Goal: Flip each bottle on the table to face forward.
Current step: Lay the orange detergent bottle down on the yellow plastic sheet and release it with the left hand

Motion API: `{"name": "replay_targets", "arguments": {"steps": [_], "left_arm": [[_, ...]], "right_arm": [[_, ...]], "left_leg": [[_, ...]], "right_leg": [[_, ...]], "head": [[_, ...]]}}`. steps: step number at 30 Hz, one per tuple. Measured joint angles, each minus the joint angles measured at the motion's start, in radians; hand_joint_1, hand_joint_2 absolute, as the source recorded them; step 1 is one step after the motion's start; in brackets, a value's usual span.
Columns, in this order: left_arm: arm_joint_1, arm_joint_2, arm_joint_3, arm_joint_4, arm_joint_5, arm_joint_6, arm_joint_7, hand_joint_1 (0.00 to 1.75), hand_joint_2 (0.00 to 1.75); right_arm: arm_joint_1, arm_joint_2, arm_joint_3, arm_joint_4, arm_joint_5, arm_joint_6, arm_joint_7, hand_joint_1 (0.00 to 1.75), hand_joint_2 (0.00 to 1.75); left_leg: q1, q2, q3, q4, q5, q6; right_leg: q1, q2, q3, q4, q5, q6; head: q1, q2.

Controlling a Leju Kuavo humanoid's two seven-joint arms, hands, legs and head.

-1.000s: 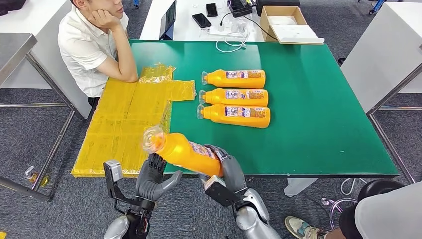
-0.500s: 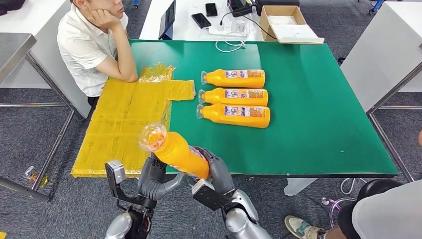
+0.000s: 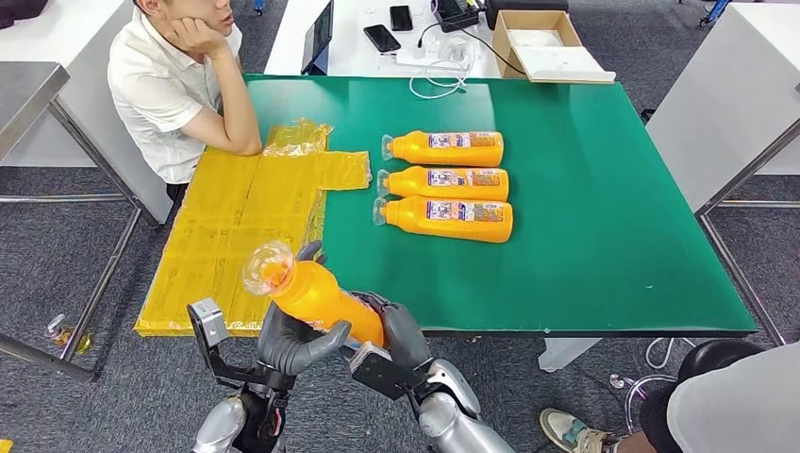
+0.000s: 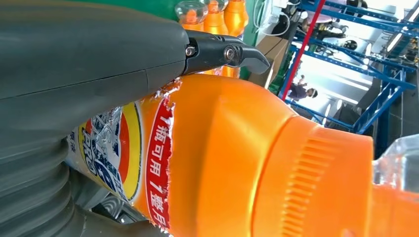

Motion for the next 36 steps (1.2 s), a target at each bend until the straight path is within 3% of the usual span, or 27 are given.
{"name": "replay_targets", "arguments": {"steps": [13, 23, 27, 34, 35, 36], "left_arm": [[0.001, 0.003, 0.000, 0.000, 0.001, -0.001, 0.008, 0.00, 1.75], [-0.016, 0.004, 0.004, 0.043, -0.010, 0.043, 0.064, 0.00, 1.75], [-0.028, 0.004, 0.004, 0.065, -0.014, 0.054, 0.067, 1.75, 1.75], [-0.049, 0.001, 0.001, 0.095, -0.021, 0.108, 0.072, 1.75, 1.75], [-0.050, 0.001, 0.001, 0.096, -0.018, 0.110, 0.072, 1.75, 1.75], [-0.051, 0.001, 0.001, 0.096, -0.015, 0.112, 0.071, 1.75, 1.75]], "right_arm": [[-0.009, 0.000, -0.002, 0.023, 0.002, -0.006, 0.000, 1.75, 1.75], [-0.014, 0.009, 0.015, 0.036, 0.115, -0.106, 0.027, 1.75, 1.75], [-0.021, 0.014, 0.028, 0.041, 0.139, -0.129, 0.039, 1.75, 1.75], [-0.028, 0.022, 0.042, 0.055, 0.129, -0.129, 0.048, 1.66, 1.75], [-0.028, 0.025, 0.043, 0.056, 0.128, -0.129, 0.047, 1.59, 1.75], [-0.028, 0.027, 0.044, 0.058, 0.126, -0.130, 0.045, 1.39, 1.75]], "left_leg": [[0.000, 0.000, 0.000, 0.000, 0.000, 0.000], [0.000, 0.000, 0.000, 0.000, 0.000, 0.000], [0.000, 0.000, -0.001, 0.000, 0.000, 0.000], [0.000, 0.000, -0.001, 0.000, 0.000, 0.000], [0.000, 0.000, -0.001, 0.000, 0.000, 0.000], [0.000, 0.000, -0.001, 0.000, 0.000, 0.000]], "right_leg": [[0.000, 0.000, 0.000, 0.000, 0.000, 0.000], [0.000, 0.000, -0.001, 0.000, 0.000, 0.000], [0.000, 0.000, -0.001, 0.000, 0.000, 0.000], [0.000, 0.000, -0.001, 0.000, 0.000, 0.000], [0.000, 0.000, -0.001, 0.000, 0.000, 0.000], [0.000, 0.000, -0.001, 0.000, 0.000, 0.000]], "head": [[0.000, 0.000], [0.000, 0.000], [0.000, 0.000], [0.000, 0.000], [0.000, 0.000], [0.000, 0.000]]}}
